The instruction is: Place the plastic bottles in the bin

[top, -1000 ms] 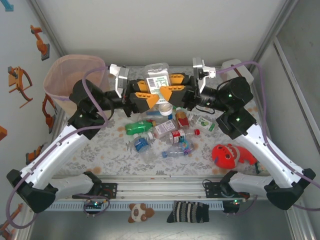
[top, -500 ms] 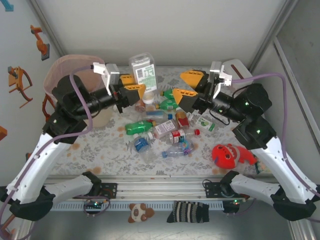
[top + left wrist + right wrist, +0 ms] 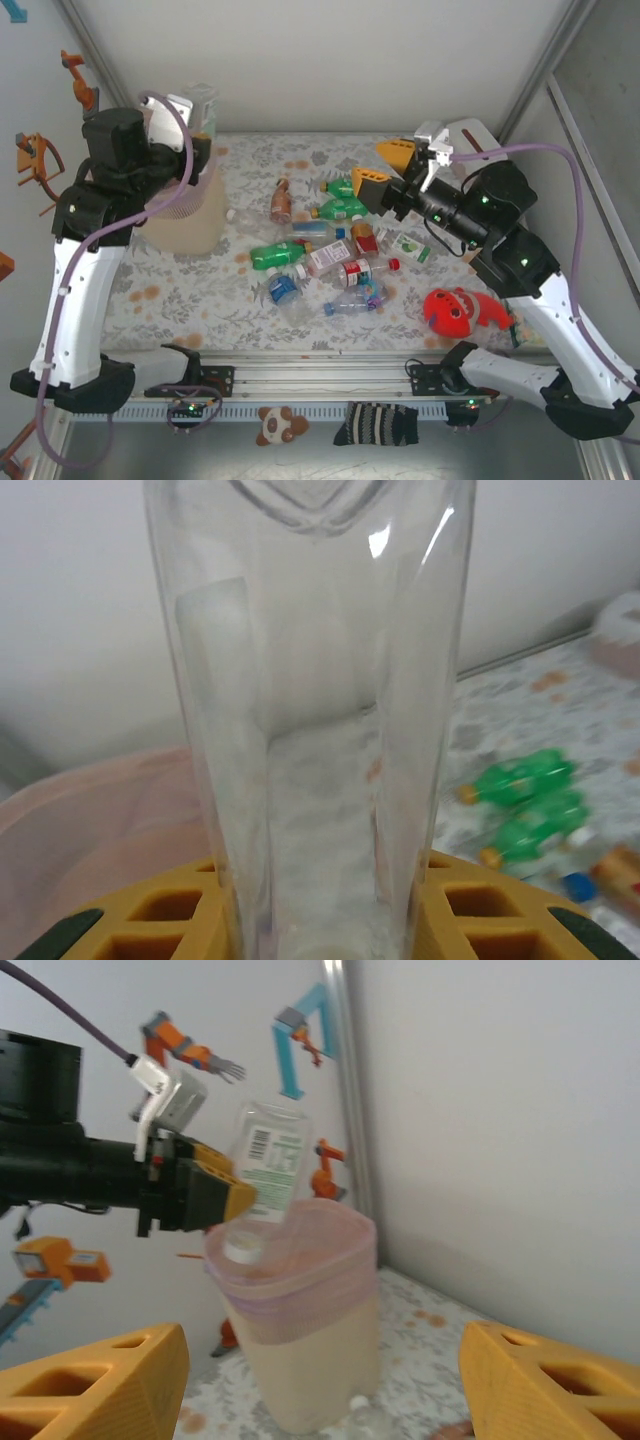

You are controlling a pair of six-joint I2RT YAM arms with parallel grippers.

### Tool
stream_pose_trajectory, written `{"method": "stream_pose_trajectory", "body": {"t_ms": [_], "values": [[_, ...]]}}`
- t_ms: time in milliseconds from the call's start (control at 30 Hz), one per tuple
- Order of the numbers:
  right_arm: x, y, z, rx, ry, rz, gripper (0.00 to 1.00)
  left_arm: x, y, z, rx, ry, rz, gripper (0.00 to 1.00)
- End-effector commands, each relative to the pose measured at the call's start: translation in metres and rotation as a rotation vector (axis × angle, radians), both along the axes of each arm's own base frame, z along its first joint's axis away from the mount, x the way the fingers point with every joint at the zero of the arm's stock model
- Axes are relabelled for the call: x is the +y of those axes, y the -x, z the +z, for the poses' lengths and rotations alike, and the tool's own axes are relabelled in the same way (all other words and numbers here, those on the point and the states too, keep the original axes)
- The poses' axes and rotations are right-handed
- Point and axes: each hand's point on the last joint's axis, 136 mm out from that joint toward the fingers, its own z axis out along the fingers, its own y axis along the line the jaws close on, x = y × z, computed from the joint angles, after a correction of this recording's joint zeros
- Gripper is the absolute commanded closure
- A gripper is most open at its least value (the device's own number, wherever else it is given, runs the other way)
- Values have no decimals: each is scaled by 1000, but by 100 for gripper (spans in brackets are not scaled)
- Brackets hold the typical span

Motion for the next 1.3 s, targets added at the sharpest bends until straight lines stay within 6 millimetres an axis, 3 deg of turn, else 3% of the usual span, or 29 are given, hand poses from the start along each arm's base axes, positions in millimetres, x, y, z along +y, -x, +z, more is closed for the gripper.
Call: {"method": "stream_pose_trajectory", "body": {"t_ms": [0,267,533,700,867,1267], "values": [[-23,-25,-18,25,105,-201,29,44,-5,-14,55,-121,121,66],[-29,-43,-51,57,246,-292,29,121,-32,-38,137,-200,339,66],[-26,-49,-59,42,310,-293,29,171,-62,-61,224,-271,441,67],[-22,-52,-56,16,329,-287,29,189,-74,-94,314,-289,471,67],[-19,-57,-59,7,345,-291,29,202,-84,-139,404,-310,493,67],[-12,-60,-66,12,348,-272,29,205,-101,-227,594,-293,465,64]]}}
